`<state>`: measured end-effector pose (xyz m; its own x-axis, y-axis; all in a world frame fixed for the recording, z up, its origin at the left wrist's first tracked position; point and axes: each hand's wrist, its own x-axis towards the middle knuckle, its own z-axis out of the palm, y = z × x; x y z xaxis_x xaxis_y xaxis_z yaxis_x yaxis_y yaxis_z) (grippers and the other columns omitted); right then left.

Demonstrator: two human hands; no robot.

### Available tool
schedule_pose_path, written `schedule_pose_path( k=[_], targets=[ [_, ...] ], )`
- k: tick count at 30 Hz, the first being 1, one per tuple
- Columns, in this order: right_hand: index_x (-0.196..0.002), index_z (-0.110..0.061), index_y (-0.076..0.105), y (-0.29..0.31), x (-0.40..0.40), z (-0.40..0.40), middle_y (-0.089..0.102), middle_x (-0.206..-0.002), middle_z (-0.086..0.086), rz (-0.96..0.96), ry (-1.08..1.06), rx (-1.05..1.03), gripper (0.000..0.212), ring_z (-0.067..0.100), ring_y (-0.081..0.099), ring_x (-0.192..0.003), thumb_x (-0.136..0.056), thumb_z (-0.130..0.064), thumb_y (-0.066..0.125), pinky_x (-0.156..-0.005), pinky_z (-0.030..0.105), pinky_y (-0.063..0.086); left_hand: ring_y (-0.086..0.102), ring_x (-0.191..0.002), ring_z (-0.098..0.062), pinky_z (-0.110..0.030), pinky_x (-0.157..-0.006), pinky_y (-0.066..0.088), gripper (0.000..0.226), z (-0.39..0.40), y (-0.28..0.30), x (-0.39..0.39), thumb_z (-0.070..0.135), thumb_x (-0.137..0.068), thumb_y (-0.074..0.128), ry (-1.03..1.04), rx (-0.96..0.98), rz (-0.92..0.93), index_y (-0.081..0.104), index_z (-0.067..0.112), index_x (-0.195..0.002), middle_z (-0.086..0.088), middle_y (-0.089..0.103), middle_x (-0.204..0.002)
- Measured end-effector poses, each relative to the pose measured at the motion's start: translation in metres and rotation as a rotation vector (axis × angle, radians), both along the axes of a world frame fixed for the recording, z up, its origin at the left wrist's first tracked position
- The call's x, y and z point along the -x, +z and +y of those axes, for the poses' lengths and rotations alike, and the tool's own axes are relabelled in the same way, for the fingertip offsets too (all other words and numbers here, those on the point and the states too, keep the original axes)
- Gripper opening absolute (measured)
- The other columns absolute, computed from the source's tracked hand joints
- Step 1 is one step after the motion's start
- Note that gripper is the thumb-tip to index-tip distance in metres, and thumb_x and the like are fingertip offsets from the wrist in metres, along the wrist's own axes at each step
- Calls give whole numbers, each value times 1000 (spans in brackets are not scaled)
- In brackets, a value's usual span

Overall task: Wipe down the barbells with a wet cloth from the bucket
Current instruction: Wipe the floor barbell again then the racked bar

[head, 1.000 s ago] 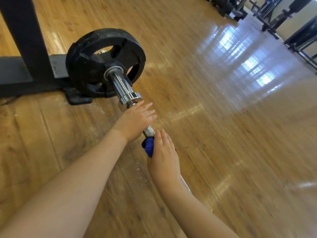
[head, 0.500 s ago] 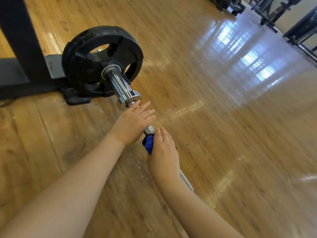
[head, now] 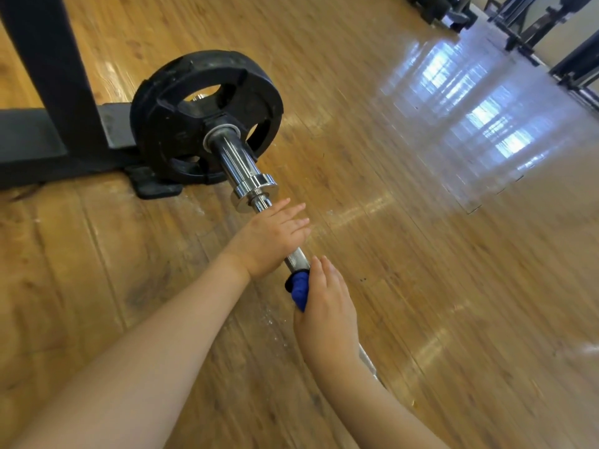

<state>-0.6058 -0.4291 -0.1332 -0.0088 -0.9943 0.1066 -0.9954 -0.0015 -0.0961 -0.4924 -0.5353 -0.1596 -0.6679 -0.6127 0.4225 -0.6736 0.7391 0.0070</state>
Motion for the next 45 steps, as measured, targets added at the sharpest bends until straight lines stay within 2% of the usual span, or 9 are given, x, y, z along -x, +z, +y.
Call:
schedule_pose_path(
  k=[4,7,12,17,22,30,38,42,45],
  targets=[
    [-123,5,56,-1,-6,-16,61,-121,20,-40,50,-38,78,34,61,-109,-50,3,86,-86,36,50,59,-116,-26,-43,-107,35,27,-1,9,2,2,-68,78,1,-87,-61,74,10,-93,-6,72,-106],
    [-118,1,60,3,9,8,64,-117,17,29,43,-57,90,28,66,-101,-35,-5,94,-78,28,52,32,-139,-16,-33,-117,4,32,-6,18,6,7,-88,54,8,-187,-325,63,19,-117,3,59,-130],
    [-113,0,64,9,16,25,66,-113,15,105,0,-113,94,28,67,-99,-24,-7,95,-80,27,49,25,-142,-14,-35,-117,-2,35,-5,25,7,9,-91,51,37,-244,-424,58,20,-123,5,57,-132],
    [-147,-6,24,20,-3,-9,27,-152,11,7,88,-221,69,25,25,-141,-87,-5,59,-112,26,21,26,-141,-14,-35,-117,-3,28,-3,23,6,14,-92,51,44,-222,-373,62,20,-117,5,58,-130],
    [-147,-5,23,21,5,6,27,-152,14,-40,68,-216,73,27,31,-138,-86,-3,62,-109,28,27,24,-142,-14,-34,-115,-8,34,-1,25,4,10,-90,51,41,-242,-352,59,19,-122,4,56,-134],
    [-140,-10,33,24,-1,-10,43,-137,5,-66,37,-210,54,19,42,-124,-89,-10,53,-99,24,33,11,-146,-19,-37,-117,-5,43,12,29,4,10,-96,42,142,-262,-300,42,20,-138,1,35,-151],
    [-147,-7,24,22,12,22,29,-151,8,-59,26,-232,66,24,31,-137,-90,-5,55,-107,27,30,3,-147,-23,-39,-117,-5,51,23,29,6,6,-98,35,176,-228,-276,28,18,-147,-5,18,-158],
    [-141,-7,33,27,2,0,43,-139,8,-45,54,-217,55,22,40,-127,-89,-6,52,-103,25,31,7,-146,-23,-36,-117,-3,48,25,27,6,7,-99,33,169,-217,-290,31,15,-146,-7,22,-156],
    [-143,-4,30,24,-4,-8,40,-142,12,-56,93,-211,58,26,38,-130,-89,-2,50,-108,29,28,40,-135,-29,-41,-113,25,45,26,17,3,6,-85,62,129,-138,-214,55,7,-129,-12,53,-137]
  ],
)
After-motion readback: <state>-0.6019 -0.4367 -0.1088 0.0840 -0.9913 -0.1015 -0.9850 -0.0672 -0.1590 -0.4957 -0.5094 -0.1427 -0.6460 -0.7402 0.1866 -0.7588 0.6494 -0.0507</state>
